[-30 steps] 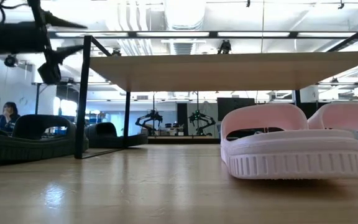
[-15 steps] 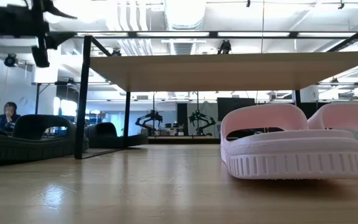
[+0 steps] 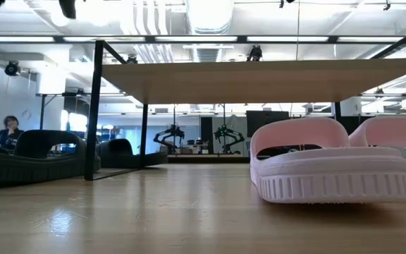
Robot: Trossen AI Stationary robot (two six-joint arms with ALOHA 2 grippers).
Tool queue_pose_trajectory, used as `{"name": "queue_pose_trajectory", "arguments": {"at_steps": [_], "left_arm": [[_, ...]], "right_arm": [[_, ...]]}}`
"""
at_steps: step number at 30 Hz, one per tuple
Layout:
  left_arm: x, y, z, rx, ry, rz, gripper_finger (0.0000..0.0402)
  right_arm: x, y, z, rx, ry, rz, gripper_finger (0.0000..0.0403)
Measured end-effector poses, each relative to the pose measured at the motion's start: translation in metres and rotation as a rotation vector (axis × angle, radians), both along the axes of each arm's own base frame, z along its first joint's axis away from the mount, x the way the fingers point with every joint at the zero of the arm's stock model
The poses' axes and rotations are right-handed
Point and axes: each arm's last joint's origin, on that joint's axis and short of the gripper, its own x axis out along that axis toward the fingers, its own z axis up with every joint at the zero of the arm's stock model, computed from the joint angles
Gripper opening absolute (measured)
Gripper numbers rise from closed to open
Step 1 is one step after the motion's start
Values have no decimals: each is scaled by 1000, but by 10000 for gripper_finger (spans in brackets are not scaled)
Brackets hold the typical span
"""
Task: Pick and place slides into the shelf
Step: Put the bottom black slide to the center of the table
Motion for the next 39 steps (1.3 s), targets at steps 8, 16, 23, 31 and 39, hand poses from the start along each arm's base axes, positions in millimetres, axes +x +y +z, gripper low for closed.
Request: {"name": "queue_pose_trajectory", "arguments": {"at_steps": [8,16,23,31,39], "left_arm": [[29,0,24,87,781,135,166],[39,-12,12,25,1212,121,166],[32,-39,-1,169,1393,117,166],[18,-68,-17,-42,1423,6,166],[33,-104,-48,-152,1597,-125,166]], "right_arm": [[-2,-8,6,6,-40,-47,13],[0,-8,6,25,-61,-57,13],[0,-9,7,16,-61,-61,13],[0,-15,7,4,-53,-87,13],[0,-24,7,-41,-6,-88,13]]}}
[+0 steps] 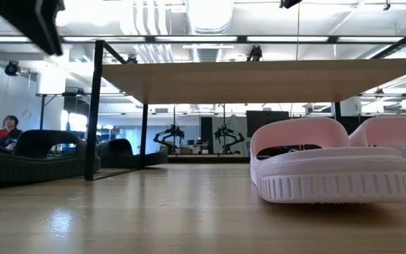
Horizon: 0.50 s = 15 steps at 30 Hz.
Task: Pick and place slides into the shelf
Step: Put the bottom black slide to the center of the table
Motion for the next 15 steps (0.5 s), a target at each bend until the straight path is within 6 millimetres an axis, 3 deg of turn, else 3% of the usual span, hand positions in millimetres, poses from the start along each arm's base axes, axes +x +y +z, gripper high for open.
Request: {"name": "queue_pose_trajectory", "arguments": {"at_steps": [6,15], "left_arm": [[10,-9,-16,2,41,60,166],[-14,-8,-29,-153,-135,204,166]], "right_arm": [[0,-7,0,-27,37,-2,13],[0,-10,-1,-11,68,42,13]]}}
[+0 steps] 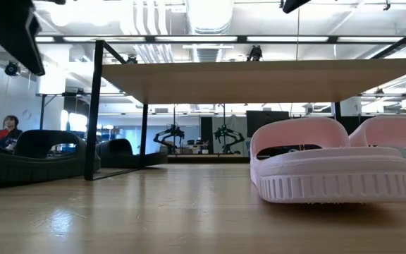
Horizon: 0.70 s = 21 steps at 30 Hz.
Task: Pick and place slides into the shelf
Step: Put the bottom black slide to the center of the table
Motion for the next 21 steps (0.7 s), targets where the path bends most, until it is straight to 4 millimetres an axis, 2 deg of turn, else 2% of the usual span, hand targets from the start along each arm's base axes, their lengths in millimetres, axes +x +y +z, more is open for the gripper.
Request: {"name": "queue_pose_trajectory", "arguments": {"at_steps": [5,11,21], "left_arm": [[-5,2,-20,-14,-25,-47,166],[-1,-3,-46,-25,-19,-81,166],[-2,1,-69,111,10,-73,166]], "right_arm": [[0,0,0,-3,4,3,13],[0,0,0,5,-5,-5,13],[0,0,-1,42,-50,-42,13]]}}
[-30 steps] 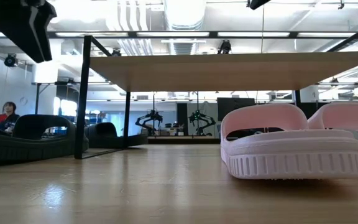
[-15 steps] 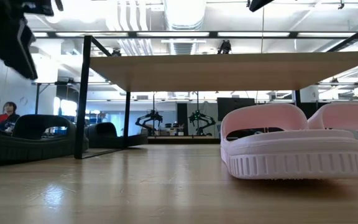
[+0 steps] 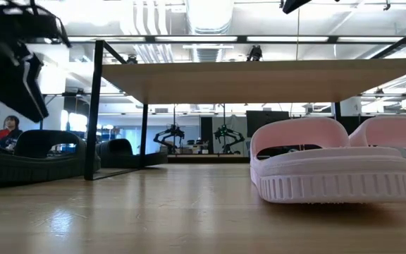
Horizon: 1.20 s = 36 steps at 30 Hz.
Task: Pick and place slides into the shelf
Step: Put the bottom black slide to the center of the table
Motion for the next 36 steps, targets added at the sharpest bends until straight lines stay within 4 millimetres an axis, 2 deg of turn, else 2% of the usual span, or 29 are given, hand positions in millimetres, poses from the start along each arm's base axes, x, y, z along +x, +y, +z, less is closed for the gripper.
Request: {"name": "queue_pose_trajectory", "arguments": {"at_steps": [11,16,36], "left_arm": [[-8,8,-19,108,1,7,166],[-12,13,-34,98,-1,16,166],[-14,21,-47,221,-71,16,166]], "right_arm": [[0,0,0,11,-14,-11,13],[0,0,0,11,-14,-11,13],[0,0,0,34,-43,-35,13]]}}
